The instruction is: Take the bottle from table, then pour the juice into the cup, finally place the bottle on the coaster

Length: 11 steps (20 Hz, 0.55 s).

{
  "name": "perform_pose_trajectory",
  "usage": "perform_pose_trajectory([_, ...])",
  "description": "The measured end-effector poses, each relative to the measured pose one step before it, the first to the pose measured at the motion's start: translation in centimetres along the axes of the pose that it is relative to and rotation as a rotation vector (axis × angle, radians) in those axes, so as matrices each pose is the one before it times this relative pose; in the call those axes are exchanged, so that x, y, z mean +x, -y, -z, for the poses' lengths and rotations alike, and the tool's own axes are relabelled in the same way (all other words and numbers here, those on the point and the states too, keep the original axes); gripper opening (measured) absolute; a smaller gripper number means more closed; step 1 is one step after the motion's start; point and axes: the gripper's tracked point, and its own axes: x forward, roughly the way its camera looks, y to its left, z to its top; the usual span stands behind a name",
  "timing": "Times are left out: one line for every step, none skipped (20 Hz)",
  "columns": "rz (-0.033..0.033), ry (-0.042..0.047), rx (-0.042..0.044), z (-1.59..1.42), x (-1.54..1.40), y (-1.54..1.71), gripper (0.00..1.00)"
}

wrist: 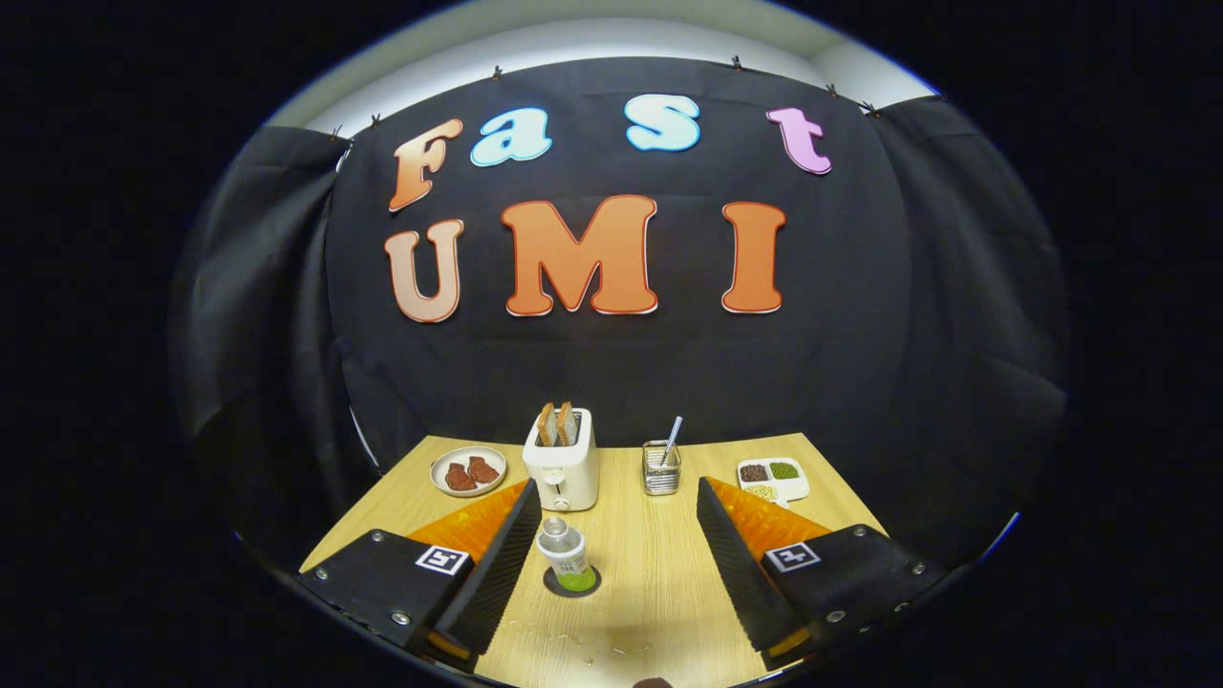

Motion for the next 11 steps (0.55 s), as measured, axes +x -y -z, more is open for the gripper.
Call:
perform_pose_trajectory([-0.00468,0.01134,0.01186,-0.359,-0.161,-0.159,0.97])
perform_pose_trajectory([0.00318,0.01002,0.00194,-0.329,-0.068,0.079,0.97])
perform_pose_trajectory([0.00763,0.00694,-0.00680,-0.091,0.012,0.350,0.97])
perform_pose_trajectory([0.01007,0.00306,-0.01238,-0.050,0.029,0.213,0.97])
perform_pose_trajectory([0.00988,0.00326,-0.00773,-0.040,-0.086,0.167,0.97])
perform_pose_trajectory([0.00485,0.00565,-0.00952,-0.149,-0.044,-0.029,0.97])
perform_pose_trajectory([0.00052,0.00059,-0.00727,-0.051,-0.021,-0.142,0.97])
perform_pose_trajectory([-0.00366,-0.00361,-0.00201,0.084,-0.130,-0.116,0.97])
perform_pose_trajectory([-0.00701,-0.00053,0.00312,0.005,0.000,-0.226,0.97])
perform_pose_trajectory([-0.00510,-0.00131,0.00355,-0.008,0.056,-0.176,0.97])
perform_pose_trajectory([-0.00372,-0.00046,0.00213,0.019,0.081,-0.026,0.97])
